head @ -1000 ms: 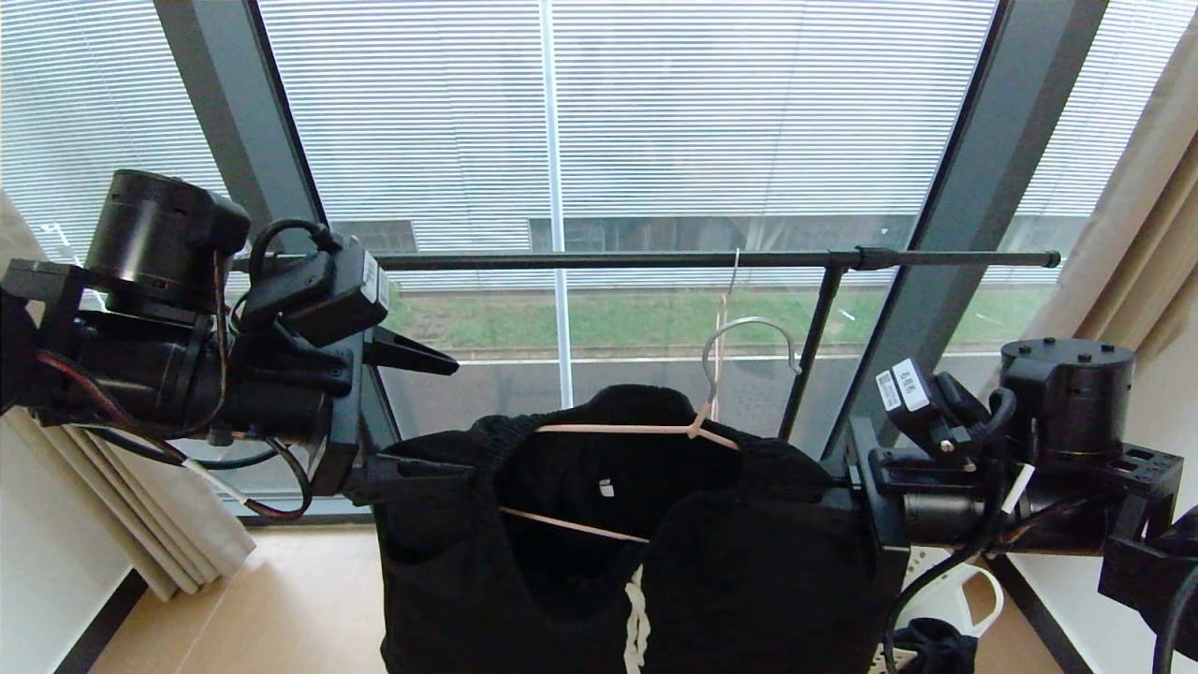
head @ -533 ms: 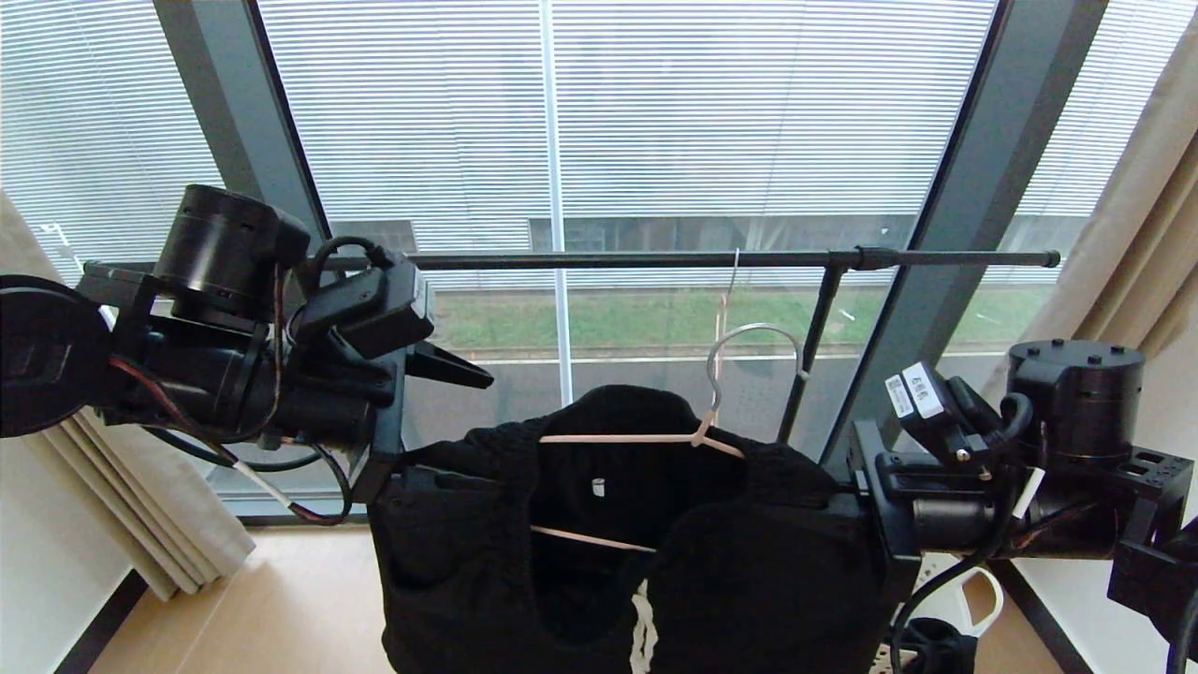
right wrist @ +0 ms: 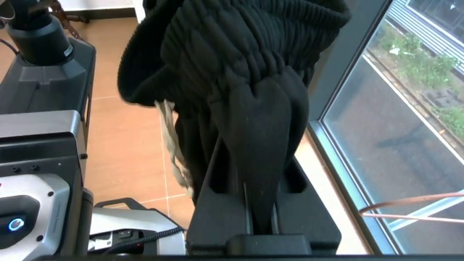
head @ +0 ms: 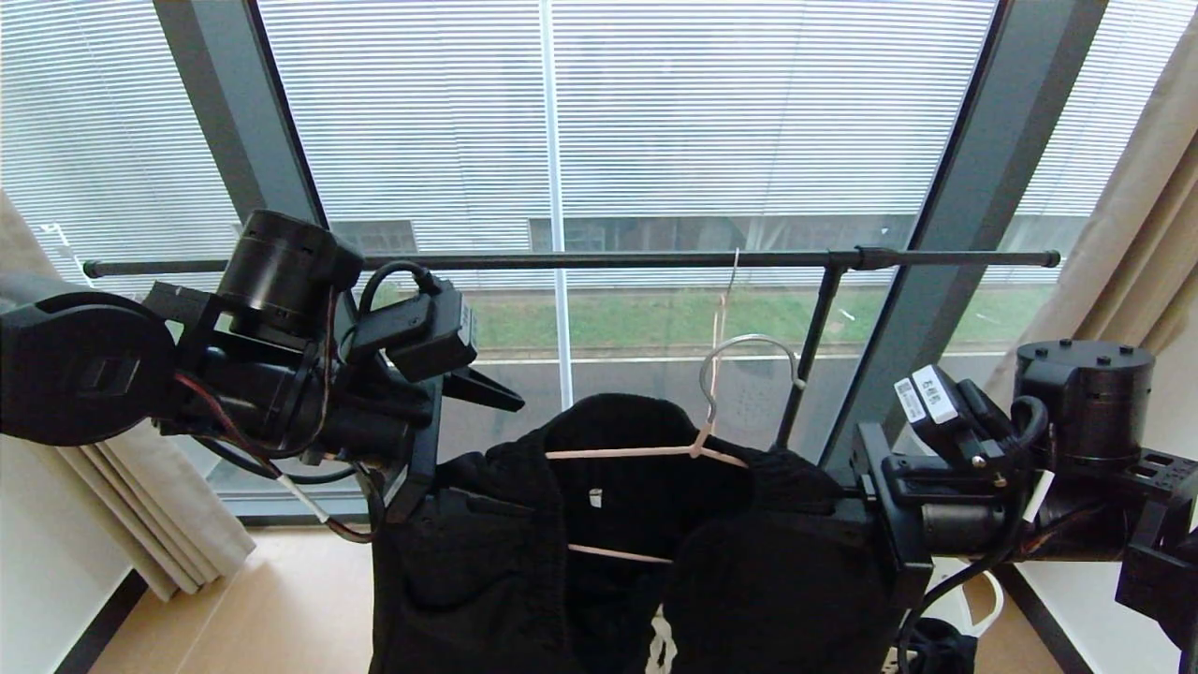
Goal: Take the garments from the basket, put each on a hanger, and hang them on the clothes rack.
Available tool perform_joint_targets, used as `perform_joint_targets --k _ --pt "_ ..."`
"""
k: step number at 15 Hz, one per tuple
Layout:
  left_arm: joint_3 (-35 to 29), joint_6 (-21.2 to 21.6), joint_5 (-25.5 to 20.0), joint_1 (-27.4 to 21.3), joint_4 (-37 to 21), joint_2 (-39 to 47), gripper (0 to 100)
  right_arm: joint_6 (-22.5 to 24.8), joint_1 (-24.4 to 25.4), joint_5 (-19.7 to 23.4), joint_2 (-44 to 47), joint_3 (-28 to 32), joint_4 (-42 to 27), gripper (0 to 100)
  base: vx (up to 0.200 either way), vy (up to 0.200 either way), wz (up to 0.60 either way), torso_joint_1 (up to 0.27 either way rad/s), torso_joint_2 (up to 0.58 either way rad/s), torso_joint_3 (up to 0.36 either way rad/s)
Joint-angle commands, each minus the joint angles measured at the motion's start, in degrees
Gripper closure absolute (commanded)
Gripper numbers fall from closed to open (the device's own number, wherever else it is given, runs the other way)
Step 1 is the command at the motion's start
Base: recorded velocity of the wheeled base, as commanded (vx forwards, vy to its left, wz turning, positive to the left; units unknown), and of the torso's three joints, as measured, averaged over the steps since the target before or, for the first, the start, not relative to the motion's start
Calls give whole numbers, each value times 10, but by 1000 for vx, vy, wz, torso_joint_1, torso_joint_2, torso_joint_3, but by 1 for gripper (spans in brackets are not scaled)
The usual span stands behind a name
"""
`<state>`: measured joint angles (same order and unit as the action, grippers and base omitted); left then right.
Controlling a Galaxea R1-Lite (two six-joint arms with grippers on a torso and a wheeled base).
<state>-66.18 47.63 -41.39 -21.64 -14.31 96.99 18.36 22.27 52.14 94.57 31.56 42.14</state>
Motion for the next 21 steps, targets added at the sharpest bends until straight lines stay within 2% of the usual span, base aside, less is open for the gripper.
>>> perform_joint_targets --k 1,2,3,14,15,19,21 --pt "1 0 1 -6 0 6 0 0 1 1 -4 0 1 100 0 0 0 0 0 0" --pt "1 0 2 -8 -1 6 0 0 1 1 -4 0 1 100 0 0 0 0 0 0" --pt "3 0 2 -9 -1 7 100 0 1 1 -5 0 1 100 0 0 0 0 0 0" --pt "18 2 1 -21 -3 -7 100 -3 -1 4 -8 1 0 100 0 0 0 0 0 0" --pt "18 1 1 -20 -3 -10 100 1 -1 2 -6 -4 0 0 0 0 0 0 0 0" --pt "24 0 1 -16 -2 -21 100 11 -19 3 -5 -3 0 0 0 0 0 0 0 0" --pt "33 -3 0 6 -2 -31 100 46 -43 3 1 -1 0 0 0 0 0 0 0 0"
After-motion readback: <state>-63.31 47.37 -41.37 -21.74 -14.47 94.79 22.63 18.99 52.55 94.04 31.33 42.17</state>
